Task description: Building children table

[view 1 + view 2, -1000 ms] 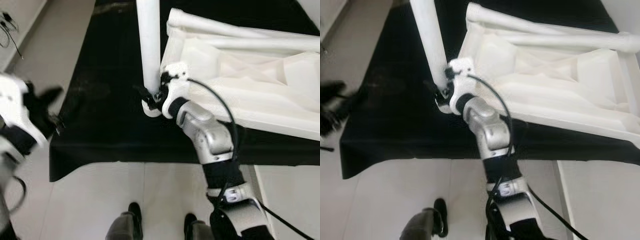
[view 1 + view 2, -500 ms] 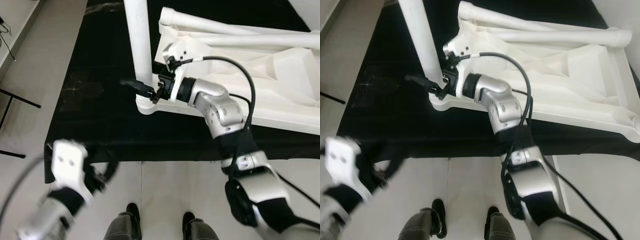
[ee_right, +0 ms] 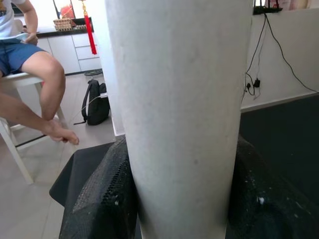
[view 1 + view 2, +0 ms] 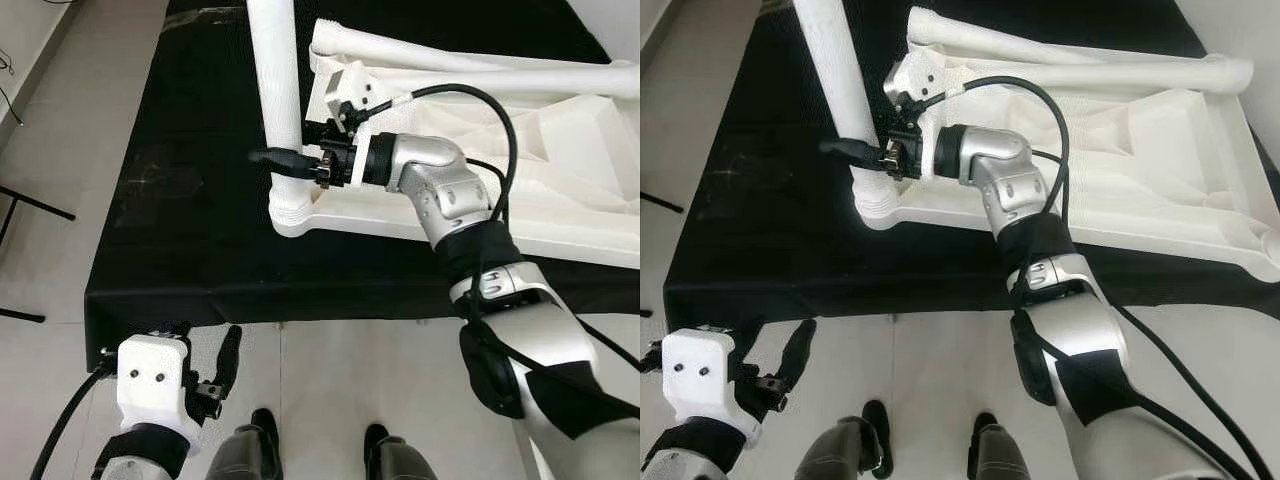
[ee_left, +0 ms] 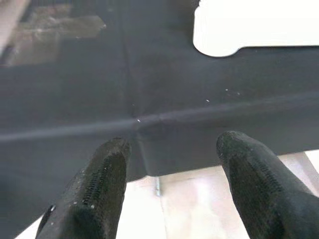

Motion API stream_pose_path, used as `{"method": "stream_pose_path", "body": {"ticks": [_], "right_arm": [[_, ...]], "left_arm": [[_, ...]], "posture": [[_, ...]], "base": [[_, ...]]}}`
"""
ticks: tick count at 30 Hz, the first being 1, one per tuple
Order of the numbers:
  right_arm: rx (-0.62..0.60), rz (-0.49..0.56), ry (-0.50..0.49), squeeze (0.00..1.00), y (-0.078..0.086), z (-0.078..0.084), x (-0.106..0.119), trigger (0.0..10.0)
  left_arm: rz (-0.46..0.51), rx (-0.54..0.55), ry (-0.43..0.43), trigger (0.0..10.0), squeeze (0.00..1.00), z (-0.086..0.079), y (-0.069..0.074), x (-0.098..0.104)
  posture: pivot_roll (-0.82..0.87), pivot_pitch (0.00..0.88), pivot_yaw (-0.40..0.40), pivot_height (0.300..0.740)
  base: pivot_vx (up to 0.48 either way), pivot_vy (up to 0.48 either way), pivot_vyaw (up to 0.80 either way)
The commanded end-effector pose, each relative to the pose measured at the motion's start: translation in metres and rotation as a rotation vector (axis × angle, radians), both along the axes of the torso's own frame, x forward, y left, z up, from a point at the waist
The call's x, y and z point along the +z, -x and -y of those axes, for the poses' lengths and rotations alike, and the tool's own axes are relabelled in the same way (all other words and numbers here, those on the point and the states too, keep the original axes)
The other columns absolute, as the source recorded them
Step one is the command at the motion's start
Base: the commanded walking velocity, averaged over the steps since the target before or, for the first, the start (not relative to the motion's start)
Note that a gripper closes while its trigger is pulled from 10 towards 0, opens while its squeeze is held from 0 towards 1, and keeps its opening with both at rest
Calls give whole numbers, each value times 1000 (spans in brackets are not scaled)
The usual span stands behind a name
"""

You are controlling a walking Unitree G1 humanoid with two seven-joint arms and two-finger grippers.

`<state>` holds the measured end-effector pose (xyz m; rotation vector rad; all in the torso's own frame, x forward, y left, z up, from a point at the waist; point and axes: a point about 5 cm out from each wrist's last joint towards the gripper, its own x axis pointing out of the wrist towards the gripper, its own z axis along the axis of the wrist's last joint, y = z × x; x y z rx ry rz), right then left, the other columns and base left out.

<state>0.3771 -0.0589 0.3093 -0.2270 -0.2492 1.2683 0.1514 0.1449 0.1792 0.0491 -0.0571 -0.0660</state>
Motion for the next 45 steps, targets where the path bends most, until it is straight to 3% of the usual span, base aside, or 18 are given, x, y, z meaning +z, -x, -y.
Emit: {"method": "stream_pose_path", "body": {"ticks": [1,5,7,9,10,11,15,21,22,23,25,26,27,29,32,37,38,45], "right_arm": [[-43,-109,55,0,-3,2,-34,0],[-210,-190,75,0,3,17,-66,0],[-653,-292,9,0,17,30,-102,0],[-653,-292,9,0,17,30,-102,0],[-780,-316,-9,0,21,36,-110,0],[-850,-342,13,0,47,28,-134,0],[-856,-334,22,0,73,14,-148,0],[-853,-330,12,0,60,-1,-142,0],[-845,-342,-23,0,59,-3,-137,7765],[-818,-331,-36,0,58,-6,-133,10000],[-785,-315,-45,0,57,-8,-129,10000],[-717,-312,-86,875,57,-11,-121,10000],[-641,-301,-109,1000,57,-14,-114,10000],[-481,-306,-165,1000,59,-20,-102,10000],[-278,-97,-93,1000,52,-19,-80,10000],[-172,-26,-36,992,35,-15,-61,10000],[-120,-18,-16,0,33,-17,-58,10000],[34,-20,37,0,28,-22,-49,10000]], "left_arm": [[-8,26,-48,10000,0,0,3,-6],[3,53,-71,10000,0,0,4,-8],[7,63,-82,10000,0,0,3,-10],[7,63,-82,10000,0,0,3,-10],[10,65,-86,10000,0,-1,3,-10],[18,70,-91,10000,0,-1,1,-11],[32,70,-100,10000,0,0,-4,-12],[45,63,-122,10000,0,0,-12,-15],[48,52,-125,10000,0,0,-14,-15],[51,48,-127,10000,0,0,-16,-16],[50,49,-129,10000,0,0,-17,-16],[52,47,-129,10000,0,0,-19,-17],[55,44,-131,10000,0,0,-20,-17],[61,34,-133,10000,0,2,-23,-18],[63,24,-126,10000,0,3,-26,-19],[74,15,-130,10000,0,6,-28,-19],[75,16,-130,10000,0,7,-28,-19],[76,23,-125,10000,0,8,-27,-20]], "posture": [[20,302,-13,740],[17,301,-19,740],[18,300,-26,740],[18,300,-26,740],[18,300,-26,740],[18,304,-14,740],[16,289,-1,740],[40,271,1,740],[38,273,0,740],[33,270,2,740],[31,268,2,740],[32,265,2,740],[36,261,1,740],[36,260,2,740],[38,254,10,740],[49,250,8,740],[58,249,3,740],[61,248,-4,740]], "base": [[0,0,0],[0,0,0],[0,0,0],[0,0,0],[0,0,0],[0,0,0],[0,0,0],[0,0,0],[0,0,0],[0,0,0],[0,0,0],[0,0,0],[0,0,0],[0,0,0],[0,0,0],[0,0,0],[0,0,0],[0,0,0]]}}
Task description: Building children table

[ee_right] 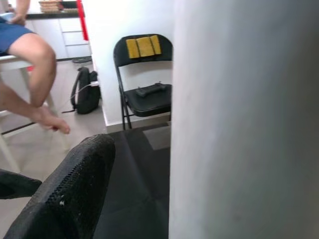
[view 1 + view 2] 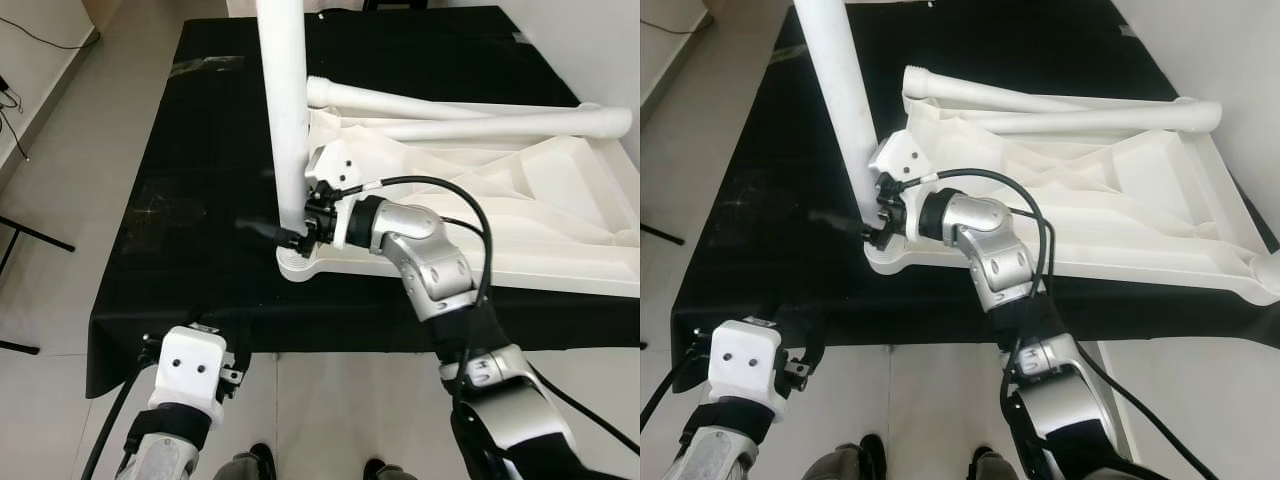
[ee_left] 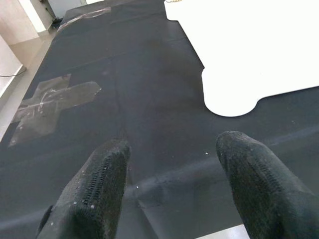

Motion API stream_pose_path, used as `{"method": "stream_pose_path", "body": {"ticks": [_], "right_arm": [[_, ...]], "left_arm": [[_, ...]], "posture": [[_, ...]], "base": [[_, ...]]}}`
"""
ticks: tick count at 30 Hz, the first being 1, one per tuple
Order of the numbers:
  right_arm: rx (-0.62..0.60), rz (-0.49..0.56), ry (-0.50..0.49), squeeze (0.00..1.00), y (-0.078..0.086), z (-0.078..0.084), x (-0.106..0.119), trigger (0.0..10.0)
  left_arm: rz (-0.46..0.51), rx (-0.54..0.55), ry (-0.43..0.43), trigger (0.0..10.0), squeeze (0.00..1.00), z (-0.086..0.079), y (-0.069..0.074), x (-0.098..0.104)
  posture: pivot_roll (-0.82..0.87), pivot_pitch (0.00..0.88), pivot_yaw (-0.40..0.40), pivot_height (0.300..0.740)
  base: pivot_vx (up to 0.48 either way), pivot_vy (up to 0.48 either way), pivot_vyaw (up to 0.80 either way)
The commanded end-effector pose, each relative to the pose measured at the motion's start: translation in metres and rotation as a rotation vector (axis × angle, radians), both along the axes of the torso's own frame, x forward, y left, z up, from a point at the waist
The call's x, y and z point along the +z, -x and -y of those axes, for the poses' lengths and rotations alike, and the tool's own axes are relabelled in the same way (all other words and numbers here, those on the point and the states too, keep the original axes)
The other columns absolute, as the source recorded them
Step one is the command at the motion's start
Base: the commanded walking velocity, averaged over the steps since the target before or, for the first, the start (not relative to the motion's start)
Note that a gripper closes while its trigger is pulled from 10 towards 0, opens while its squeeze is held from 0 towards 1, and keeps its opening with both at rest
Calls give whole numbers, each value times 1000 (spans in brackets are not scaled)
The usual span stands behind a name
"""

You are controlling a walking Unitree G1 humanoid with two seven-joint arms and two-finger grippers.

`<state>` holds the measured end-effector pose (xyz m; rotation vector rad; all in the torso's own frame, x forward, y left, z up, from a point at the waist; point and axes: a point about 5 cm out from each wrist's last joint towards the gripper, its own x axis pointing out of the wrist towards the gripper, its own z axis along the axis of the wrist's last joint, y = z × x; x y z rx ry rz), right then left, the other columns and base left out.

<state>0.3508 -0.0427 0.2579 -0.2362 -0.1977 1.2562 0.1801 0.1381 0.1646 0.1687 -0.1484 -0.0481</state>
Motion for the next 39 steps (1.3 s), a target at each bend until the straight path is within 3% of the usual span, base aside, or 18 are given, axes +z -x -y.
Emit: {"method": "stream_pose_path", "body": {"ticks": [1,3,4,9,16,20,22,23,24,25,26,27,28,30,36,37,38,39], "right_arm": [[54,11,3,0,2,-5,2,10000],[81,-1,-12,0,0,-7,7,10000],[116,-10,-25,0,-3,-9,11,0],[179,-11,-29,0,-8,-8,17,0],[128,-18,-68,0,-12,3,17,0],[-23,-32,-98,0,-14,19,7,0],[-139,-69,-123,0,-14,27,-3,0],[-288,-126,-138,0,-13,29,-17,0],[-288,-126,-138,0,-13,29,-17,0],[-555,-161,-126,0,-11,34,-36,0],[-677,-263,-94,0,9,27,-66,0],[-740,-284,-66,0,27,21,-82,0],[-740,-284,-66,0,27,21,-82,0],[-711,-313,-56,0,44,3,-95,0],[-685,-287,-75,0,35,-10,-87,0],[-670,-288,-79,0,33,-12,-85,4549],[-661,-291,-79,0,31,-13,-84,4549],[-641,-287,-90,0,30,-15,-80,10000]], "left_arm": [[-20,5,-8,10000,0,1,2,-5],[-19,6,-7,10000,0,1,2,-6],[-17,5,-5,10000,0,2,2,-6],[-15,3,2,10000,0,4,2,-7],[-13,4,7,10000,0,5,1,-7],[-11,3,11,10000,0,5,0,-7],[-10,1,12,10000,0,5,0,-7],[-10,1,12,10000,0,5,0,-6],[-10,1,12,10000,0,5,0,-6],[-9,2,11,10000,0,4,-1,-6],[-7,5,10,10000,0,3,-1,-6],[-4,8,5,10000,0,3,-2,-5],[-4,8,5,10000,0,3,-2,-5],[-4,8,4,10000,0,3,-3,-5],[-6,11,-1,10000,0,1,-5,-7],[-6,13,-2,10000,0,0,-6,-7],[-5,15,-2,10000,0,0,-7,-7],[-2,20,-3,10000,0,-1,-7,-7]], "posture": [[61,248,-4,740],[53,249,-9,740],[51,248,-9,740],[40,251,-12,740],[25,255,-13,740],[9,258,-11,740],[3,263,-19,740],[3,265,-23,740],[3,265,-23,740],[-6,270,-23,740],[-13,266,-14,740],[-10,270,-13,740],[-10,270,-13,740],[-6,268,-9,740],[-7,248,-8,740],[-6,245,-14,740],[-4,243,-15,740],[-1,240,-16,740]], "base": [[0,0,0],[0,0,0],[0,0,0],[0,0,0],[0,0,0],[0,0,0],[0,0,0],[0,0,0],[0,0,0],[0,0,0],[0,0,0],[0,0,0],[0,0,0],[0,0,0],[0,0,0],[0,0,0],[0,0,0],[0,0,0]]}}
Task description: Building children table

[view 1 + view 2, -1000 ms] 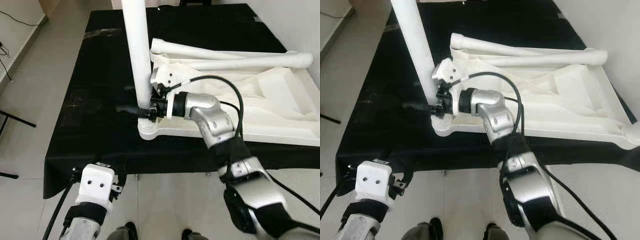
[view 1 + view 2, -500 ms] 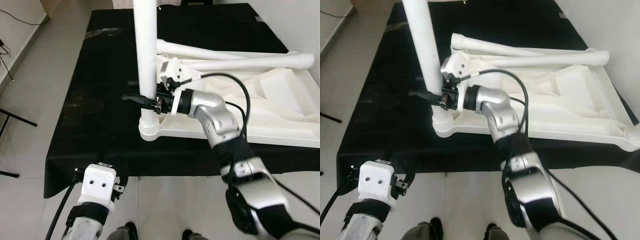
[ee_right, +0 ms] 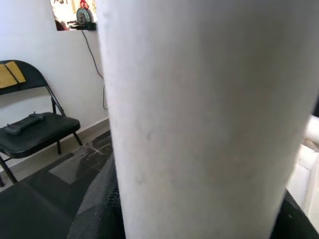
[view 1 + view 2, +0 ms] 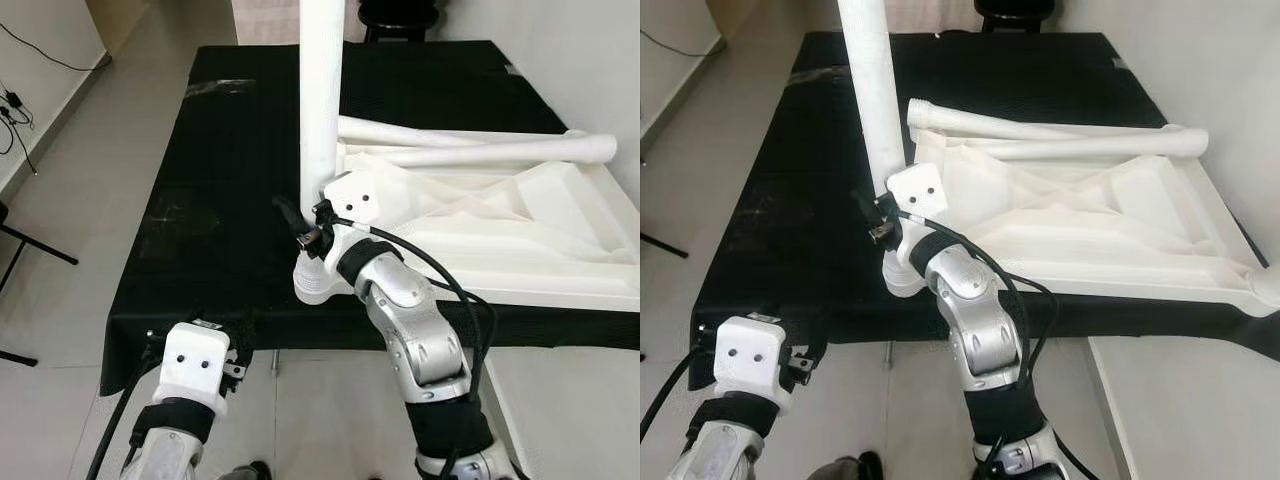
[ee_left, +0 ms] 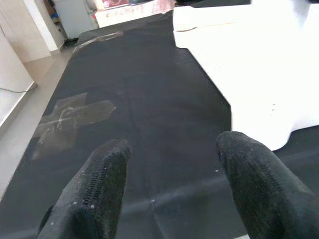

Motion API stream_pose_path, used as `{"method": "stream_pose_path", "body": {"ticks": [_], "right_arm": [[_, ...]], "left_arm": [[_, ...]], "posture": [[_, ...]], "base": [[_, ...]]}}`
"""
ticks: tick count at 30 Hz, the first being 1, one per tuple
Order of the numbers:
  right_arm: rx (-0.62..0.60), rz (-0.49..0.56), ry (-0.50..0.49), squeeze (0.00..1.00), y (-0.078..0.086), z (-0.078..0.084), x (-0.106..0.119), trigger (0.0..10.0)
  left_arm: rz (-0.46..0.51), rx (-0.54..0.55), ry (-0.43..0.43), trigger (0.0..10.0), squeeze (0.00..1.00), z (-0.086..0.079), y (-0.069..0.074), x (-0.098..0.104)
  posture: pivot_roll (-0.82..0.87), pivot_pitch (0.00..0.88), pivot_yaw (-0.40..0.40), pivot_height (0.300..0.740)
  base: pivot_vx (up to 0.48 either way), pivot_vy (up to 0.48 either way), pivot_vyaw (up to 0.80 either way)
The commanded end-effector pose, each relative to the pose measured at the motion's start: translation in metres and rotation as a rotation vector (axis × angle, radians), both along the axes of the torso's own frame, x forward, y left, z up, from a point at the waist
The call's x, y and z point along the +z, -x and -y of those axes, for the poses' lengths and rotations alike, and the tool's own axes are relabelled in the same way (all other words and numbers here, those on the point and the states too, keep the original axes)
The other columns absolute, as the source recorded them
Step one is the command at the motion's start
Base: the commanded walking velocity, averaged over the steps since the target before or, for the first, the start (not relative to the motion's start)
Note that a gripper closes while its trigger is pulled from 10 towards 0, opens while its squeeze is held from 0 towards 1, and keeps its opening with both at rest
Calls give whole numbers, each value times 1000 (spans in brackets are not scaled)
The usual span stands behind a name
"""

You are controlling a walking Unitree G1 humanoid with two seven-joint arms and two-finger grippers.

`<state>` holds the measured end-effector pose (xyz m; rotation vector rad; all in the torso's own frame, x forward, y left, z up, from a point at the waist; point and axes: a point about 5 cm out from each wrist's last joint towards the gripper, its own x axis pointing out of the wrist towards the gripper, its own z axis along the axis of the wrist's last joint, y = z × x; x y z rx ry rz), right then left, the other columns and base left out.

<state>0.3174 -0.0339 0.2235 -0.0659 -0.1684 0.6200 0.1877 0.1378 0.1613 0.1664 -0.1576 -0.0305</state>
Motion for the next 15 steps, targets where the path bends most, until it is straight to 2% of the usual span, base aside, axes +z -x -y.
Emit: {"method": "stream_pose_path", "body": {"ticks": [1,4,5,6,8,9,10,11,12,13,14,15], "right_arm": [[4,-234,38,0,-4,-6,-46,10000],[27,-218,34,0,-5,-7,-42,10000],[130,-194,7,1000,-5,-10,-30,10000],[130,-194,7,1000,-5,-10,-30,10000],[308,-122,-22,1000,-10,-10,-7,10000],[308,-122,-22,1000,-10,-10,-7,10000],[401,-84,0,1000,-12,-9,1,10000],[401,-84,0,1000,-12,-9,1,10000],[488,-72,47,965,-14,-6,5,10000],[488,-72,47,965,-14,-6,5,10000],[675,-24,186,0,-20,0,12,10000],[675,-24,186,0,-20,0,12,10000]], "left_arm": [[-13,3,-7,10000,0,-1,1,-4],[-10,9,-8,10000,0,-2,0,-4],[-9,13,-9,10000,0,-2,0,-3],[-9,13,-9,10000,0,-2,0,-3],[-7,14,-9,10000,0,-2,-1,-3],[-7,14,-9,10000,0,-2,-1,-3],[-8,12,-8,10000,0,-1,-1,-3],[-8,12,-8,10000,0,-1,-1,-3],[-8,10,-7,10000,0,0,-1,-3],[-8,10,-7,10000,0,0,-1,-3],[-9,5,-4,10000,0,2,0,-2],[-9,5,-4,10000,0,2,0,-2]], "posture": [[-1,240,-16,740],[2,238,-15,740],[14,235,-13,740],[14,235,-13,740],[18,236,-9,740],[18,236,-9,740],[19,234,-6,740],[19,234,-6,740],[21,236,-7,740],[21,236,-7,740],[30,241,-12,740],[30,241,-12,740]], "base": [[0,0,0],[0,0,0],[0,0,0],[0,0,0],[0,0,0],[0,0,0],[0,0,0],[0,0,0],[0,0,0],[0,0,0],[0,0,0],[0,0,0]]}}
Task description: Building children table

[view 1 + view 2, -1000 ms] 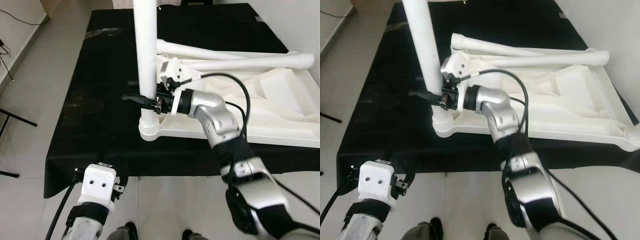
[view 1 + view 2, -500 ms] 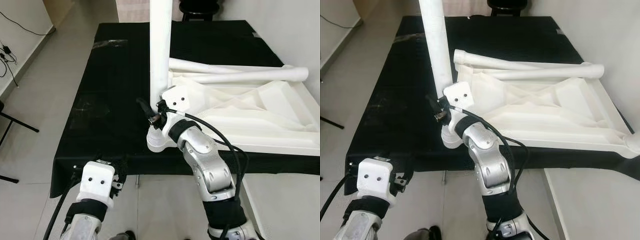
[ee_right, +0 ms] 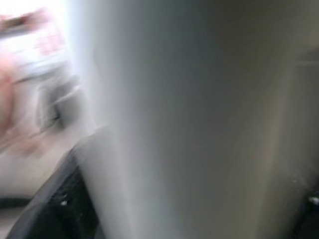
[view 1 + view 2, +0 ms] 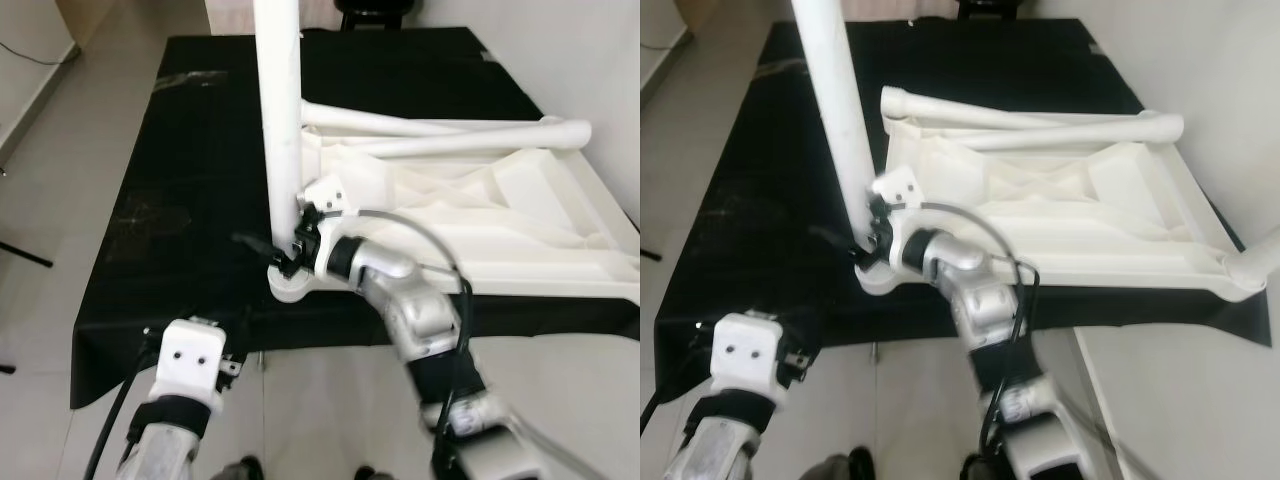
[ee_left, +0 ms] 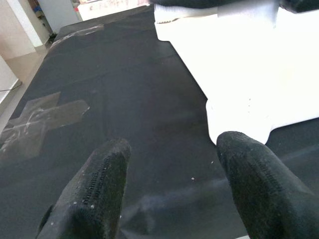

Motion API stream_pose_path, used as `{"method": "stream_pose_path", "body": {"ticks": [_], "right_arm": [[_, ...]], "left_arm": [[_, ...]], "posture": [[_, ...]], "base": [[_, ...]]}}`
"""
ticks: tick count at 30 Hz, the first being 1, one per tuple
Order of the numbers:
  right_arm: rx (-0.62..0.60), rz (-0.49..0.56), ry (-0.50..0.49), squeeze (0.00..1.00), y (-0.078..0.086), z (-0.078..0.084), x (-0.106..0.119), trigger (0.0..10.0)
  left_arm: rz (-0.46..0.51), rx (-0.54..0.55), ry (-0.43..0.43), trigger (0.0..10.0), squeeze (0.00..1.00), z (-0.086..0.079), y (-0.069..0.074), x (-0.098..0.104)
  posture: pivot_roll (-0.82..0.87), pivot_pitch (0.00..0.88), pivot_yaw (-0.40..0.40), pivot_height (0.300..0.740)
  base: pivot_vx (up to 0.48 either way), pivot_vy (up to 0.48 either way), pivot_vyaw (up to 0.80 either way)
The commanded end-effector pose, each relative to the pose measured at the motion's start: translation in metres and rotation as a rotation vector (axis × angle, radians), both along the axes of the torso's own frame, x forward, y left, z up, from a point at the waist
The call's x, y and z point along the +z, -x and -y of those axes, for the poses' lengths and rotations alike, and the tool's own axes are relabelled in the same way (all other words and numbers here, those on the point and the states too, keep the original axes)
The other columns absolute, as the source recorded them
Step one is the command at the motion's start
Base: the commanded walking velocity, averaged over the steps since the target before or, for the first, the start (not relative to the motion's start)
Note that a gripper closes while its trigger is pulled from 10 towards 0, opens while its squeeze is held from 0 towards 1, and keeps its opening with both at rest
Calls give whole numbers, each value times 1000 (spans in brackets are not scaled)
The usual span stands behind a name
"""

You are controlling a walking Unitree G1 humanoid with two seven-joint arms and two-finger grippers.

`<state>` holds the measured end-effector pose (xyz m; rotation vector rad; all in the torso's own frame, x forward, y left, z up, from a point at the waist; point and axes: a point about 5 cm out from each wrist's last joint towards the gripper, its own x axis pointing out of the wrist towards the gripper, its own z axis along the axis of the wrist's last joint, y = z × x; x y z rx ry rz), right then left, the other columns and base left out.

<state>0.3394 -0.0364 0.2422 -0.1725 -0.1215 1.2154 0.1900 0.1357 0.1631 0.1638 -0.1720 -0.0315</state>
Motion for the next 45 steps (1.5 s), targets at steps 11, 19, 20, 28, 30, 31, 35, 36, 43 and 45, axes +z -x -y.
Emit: {"method": "stream_pose_path", "body": {"ticks": [11,19,20,28,30,31,35,36,43,45], "right_arm": [[300,-11,71,0,-19,5,26,3294],[382,-17,92,0,-22,11,31,0],[398,-17,96,0,-22,12,31,0],[64,-52,77,0,-28,24,1,0],[64,-52,77,0,-28,24,1,0],[-389,-178,-14,0,-25,29,-35,0],[-618,-314,3,0,5,33,-77,0],[-657,-323,11,0,13,28,-83,0],[-564,-267,-29,0,1,-10,-73,0],[-535,-248,-43,0,-4,-19,-62,10000]], "left_arm": [[-22,9,5,10000,0,4,7,-2],[-25,8,8,10000,0,4,7,-2],[-26,8,8,10000,0,4,8,-3],[-30,9,9,10000,0,4,9,-4],[-30,9,9,10000,0,4,9,-4],[-29,11,9,10000,0,4,9,-4],[-28,15,10,10000,0,1,8,-3],[-28,11,7,10000,0,1,7,-4],[-31,1,9,10000,0,1,1,-6],[-34,15,17,10000,0,-1,0,-7]], "posture": [[45,263,-25,740],[43,263,-22,740],[39,263,-20,740],[19,259,-46,740],[19,259,-46,740],[11,261,-48,740],[-6,274,-21,740],[-21,258,-11,740],[-3,234,-13,740],[9,224,-22,740]], "base": [[0,0,0],[0,0,0],[0,0,0],[0,0,0],[0,0,0],[0,0,0],[0,0,0],[0,0,0],[0,0,0],[0,0,0]]}}
